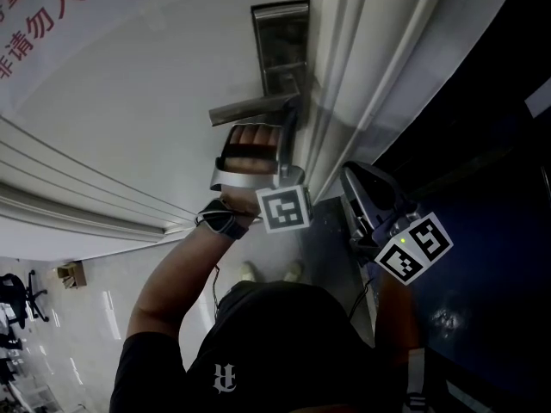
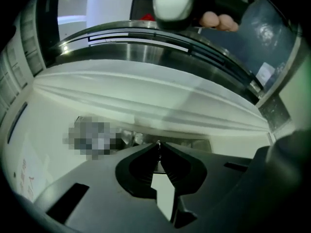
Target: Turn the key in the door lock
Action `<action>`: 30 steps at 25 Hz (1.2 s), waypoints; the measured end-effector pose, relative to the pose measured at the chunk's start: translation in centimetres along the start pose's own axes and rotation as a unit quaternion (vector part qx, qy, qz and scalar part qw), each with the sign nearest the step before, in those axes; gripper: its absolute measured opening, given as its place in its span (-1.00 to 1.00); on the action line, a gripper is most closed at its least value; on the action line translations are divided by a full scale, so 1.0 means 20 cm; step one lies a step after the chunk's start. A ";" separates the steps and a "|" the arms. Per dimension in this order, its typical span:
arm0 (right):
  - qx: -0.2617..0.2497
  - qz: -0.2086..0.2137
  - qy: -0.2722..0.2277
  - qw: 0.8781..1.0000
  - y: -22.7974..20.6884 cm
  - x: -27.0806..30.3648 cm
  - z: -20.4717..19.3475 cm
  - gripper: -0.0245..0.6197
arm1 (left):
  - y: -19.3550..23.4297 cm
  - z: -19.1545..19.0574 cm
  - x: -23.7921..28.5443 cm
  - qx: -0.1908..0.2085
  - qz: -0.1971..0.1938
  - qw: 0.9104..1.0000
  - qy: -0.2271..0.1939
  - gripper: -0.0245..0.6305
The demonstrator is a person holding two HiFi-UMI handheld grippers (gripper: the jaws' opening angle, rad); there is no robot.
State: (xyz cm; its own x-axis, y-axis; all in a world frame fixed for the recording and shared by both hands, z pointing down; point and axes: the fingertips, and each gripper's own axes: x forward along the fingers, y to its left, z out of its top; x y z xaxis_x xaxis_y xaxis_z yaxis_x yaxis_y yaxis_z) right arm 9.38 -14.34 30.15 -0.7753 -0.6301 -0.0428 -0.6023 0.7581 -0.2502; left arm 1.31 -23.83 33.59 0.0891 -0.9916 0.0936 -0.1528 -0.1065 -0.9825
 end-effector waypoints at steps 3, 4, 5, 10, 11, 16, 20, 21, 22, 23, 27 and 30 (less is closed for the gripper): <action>-0.013 -0.009 0.010 1.000 -0.01 0.03 -0.02 -0.88 | 0.00 0.00 0.00 0.049 0.000 0.999 -0.004 -0.88; -0.016 -0.009 0.012 1.000 -0.01 0.03 -0.03 -0.88 | 0.01 0.00 0.00 0.060 0.000 0.998 -0.007 -0.88; -0.017 -0.009 0.013 1.000 -0.01 0.04 -0.04 -0.88 | 0.01 0.01 0.00 0.068 0.000 0.998 -0.009 -0.88; -0.014 -0.009 0.014 1.000 0.00 0.06 -0.04 -0.88 | 0.01 0.00 0.00 0.087 0.003 0.996 -0.018 -0.88; -0.014 -0.009 0.015 1.000 0.00 0.06 -0.04 -0.88 | 0.01 0.01 0.00 0.089 0.004 0.996 -0.020 -0.88; -0.010 -0.010 0.016 1.000 0.00 0.08 -0.05 -0.88 | 0.01 0.02 -0.01 0.102 0.001 0.994 -0.044 -0.87; -0.006 -0.014 0.017 1.000 0.00 0.09 -0.07 -0.88 | 0.00 0.02 -0.06 0.091 -0.006 0.994 -0.061 -0.84; -0.005 -0.015 0.018 1.000 -0.01 0.09 -0.07 -0.88 | 0.00 0.01 -0.08 0.086 -0.006 0.994 -0.065 -0.83; -0.005 -0.015 0.019 1.000 -0.01 0.09 -0.07 -0.88 | 0.00 0.01 -0.10 0.078 -0.007 0.994 -0.070 -0.83; -0.005 -0.016 0.020 1.000 -0.01 0.10 -0.08 -0.88 | 0.01 0.02 -0.13 0.066 -0.004 0.995 -0.079 -0.83; -0.008 -0.016 0.027 0.999 -0.01 0.14 -0.09 -0.88 | 0.08 0.07 -0.26 -0.017 0.015 0.991 -0.130 -0.84; -0.007 -0.020 0.028 0.999 0.00 0.18 -0.10 -0.88 | 0.08 0.05 -0.31 -0.131 -0.020 0.982 -0.137 -0.85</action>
State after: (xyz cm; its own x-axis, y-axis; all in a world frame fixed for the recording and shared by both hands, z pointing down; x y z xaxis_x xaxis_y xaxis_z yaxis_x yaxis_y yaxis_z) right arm 6.17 -16.26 31.88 -0.7602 -0.6494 0.0205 -0.6348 0.7357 -0.2363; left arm 1.46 -17.70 31.27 0.3566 -0.9330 0.0494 -0.3875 -0.1958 -0.9008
